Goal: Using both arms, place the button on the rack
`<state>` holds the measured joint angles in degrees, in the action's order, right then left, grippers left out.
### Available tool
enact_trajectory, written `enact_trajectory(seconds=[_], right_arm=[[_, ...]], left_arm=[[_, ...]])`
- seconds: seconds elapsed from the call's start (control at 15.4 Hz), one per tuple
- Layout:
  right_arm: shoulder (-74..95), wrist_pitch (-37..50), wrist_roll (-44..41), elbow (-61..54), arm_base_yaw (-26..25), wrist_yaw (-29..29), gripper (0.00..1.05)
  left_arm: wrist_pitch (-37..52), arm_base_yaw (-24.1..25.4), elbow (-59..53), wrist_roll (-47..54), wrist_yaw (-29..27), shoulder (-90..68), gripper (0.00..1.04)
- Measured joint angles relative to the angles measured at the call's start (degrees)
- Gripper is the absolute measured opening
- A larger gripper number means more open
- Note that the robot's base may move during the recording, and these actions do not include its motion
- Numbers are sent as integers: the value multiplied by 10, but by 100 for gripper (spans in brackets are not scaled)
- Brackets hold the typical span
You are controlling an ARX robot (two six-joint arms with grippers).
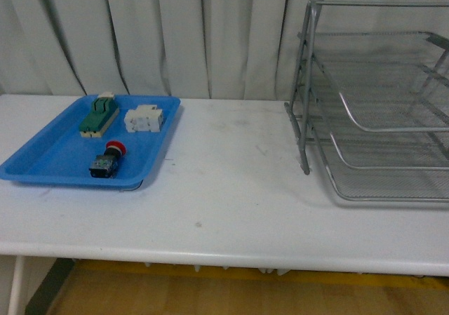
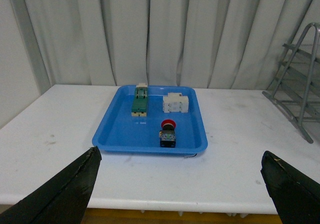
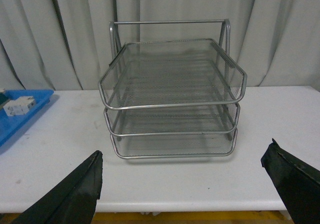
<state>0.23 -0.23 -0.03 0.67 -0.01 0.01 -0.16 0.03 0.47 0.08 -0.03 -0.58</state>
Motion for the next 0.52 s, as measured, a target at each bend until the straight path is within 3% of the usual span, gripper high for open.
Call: enact_trajectory(seconds=[0.52], right_arm=[[0,0,0,0,0,0,98]], left_arm=[[0,0,0,0,0,0,98]])
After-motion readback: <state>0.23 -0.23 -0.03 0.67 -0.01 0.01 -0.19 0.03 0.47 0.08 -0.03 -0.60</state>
